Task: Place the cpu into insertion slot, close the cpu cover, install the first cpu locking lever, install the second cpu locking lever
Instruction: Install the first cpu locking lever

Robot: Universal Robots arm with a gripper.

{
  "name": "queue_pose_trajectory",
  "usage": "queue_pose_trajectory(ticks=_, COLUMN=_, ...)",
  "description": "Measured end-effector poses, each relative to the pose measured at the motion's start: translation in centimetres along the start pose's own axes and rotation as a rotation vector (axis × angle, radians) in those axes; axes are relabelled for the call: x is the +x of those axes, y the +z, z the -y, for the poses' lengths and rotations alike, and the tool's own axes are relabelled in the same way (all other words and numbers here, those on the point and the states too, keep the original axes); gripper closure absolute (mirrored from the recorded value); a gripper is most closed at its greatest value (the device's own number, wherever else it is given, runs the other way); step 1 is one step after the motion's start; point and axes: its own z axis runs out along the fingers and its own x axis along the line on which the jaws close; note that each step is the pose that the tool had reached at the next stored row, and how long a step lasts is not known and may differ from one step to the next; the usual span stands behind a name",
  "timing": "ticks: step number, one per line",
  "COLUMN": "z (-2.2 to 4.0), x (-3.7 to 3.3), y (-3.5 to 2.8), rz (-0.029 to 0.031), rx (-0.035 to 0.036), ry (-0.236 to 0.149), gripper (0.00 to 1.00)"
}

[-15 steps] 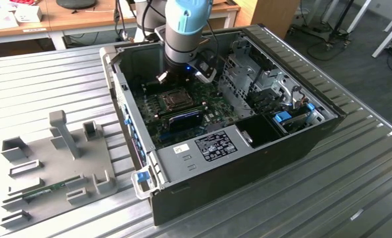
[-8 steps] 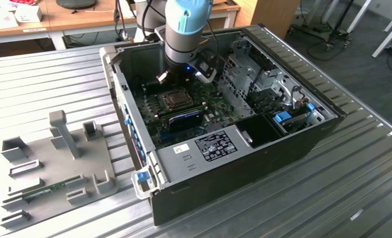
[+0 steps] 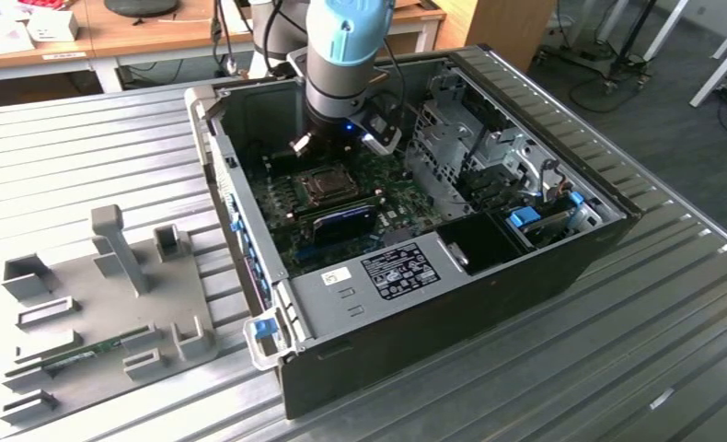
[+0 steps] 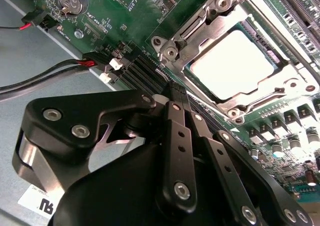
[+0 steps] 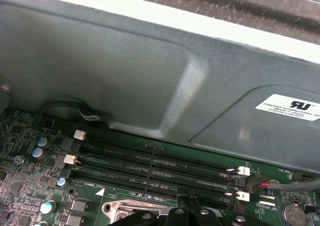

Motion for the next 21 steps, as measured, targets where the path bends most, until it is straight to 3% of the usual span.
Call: queue_pose_trajectory(ticks=21, z=-0.3, x=-0.09, y=-0.2, rz=0.0001, rx=0.0024, ry=0.0, gripper=0.9)
